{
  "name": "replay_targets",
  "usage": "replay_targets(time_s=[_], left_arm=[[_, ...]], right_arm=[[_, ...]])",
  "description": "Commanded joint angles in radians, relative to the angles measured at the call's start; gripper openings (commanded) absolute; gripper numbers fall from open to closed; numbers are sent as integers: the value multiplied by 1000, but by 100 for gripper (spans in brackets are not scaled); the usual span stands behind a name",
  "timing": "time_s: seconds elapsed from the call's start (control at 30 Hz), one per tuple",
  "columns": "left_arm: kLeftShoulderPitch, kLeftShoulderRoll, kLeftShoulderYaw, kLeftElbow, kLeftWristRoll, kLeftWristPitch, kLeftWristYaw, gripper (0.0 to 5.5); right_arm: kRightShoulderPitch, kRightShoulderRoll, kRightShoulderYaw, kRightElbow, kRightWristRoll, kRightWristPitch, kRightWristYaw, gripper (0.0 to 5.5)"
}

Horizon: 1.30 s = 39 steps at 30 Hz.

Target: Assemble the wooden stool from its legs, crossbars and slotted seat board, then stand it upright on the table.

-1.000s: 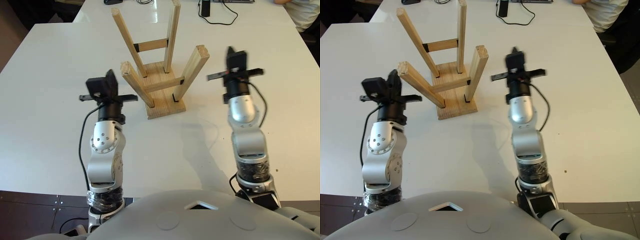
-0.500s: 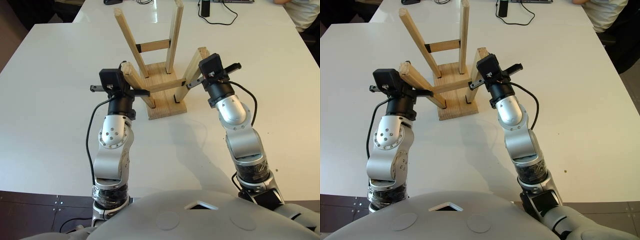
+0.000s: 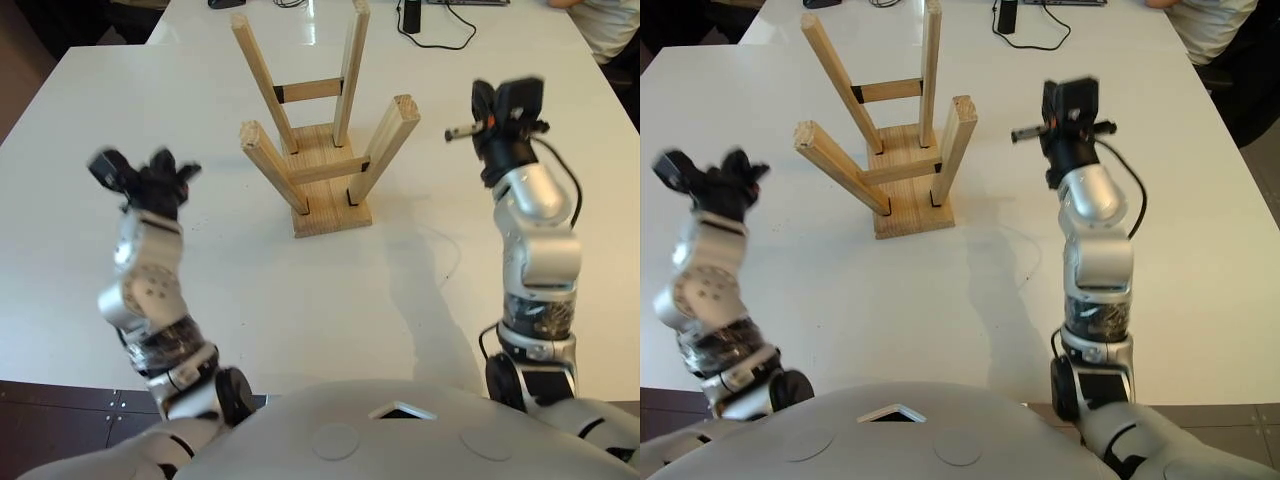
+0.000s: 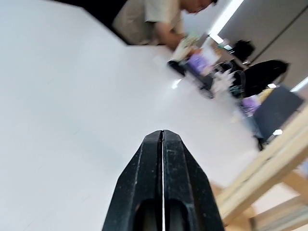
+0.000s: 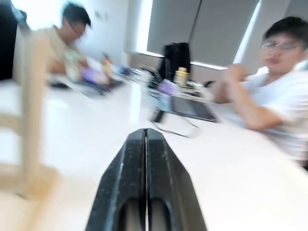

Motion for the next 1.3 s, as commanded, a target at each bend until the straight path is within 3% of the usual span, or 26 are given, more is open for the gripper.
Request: replay_targets(time_s=[0.03,0.2,0.43,0.57,0.77,0.9,1.07,1.23,1.3], left_arm=[[-334,115,-86,-101,-331,220,33,2],[-343,87,-135,-101,-506,244,130,2],[-339,144,-178,-131,-710,192,232,2],[-281,155,-240,-114,-764,171,288,2],[71,168,-385,-75,-624,206,228,2],[75,176,-427,-63,-564,162,169,2],[-10,177,-361,-84,-558,42,116,2],[-113,239,-109,-11,-684,-125,62,2],[-71,301,-42,103,-661,-127,-16,2]], right_arm=[[-280,33,-62,-86,332,253,89,0],[-289,-35,42,-15,297,260,104,0],[-372,-39,-54,-87,411,290,49,0],[-321,-37,2,-83,412,294,50,0],[4,-20,248,-36,329,248,66,0],[-42,-5,197,-35,370,229,69,0],[-104,-13,135,-36,407,208,78,0],[-266,-19,-139,7,583,151,12,0],[-243,-91,-147,104,525,111,56,0]])
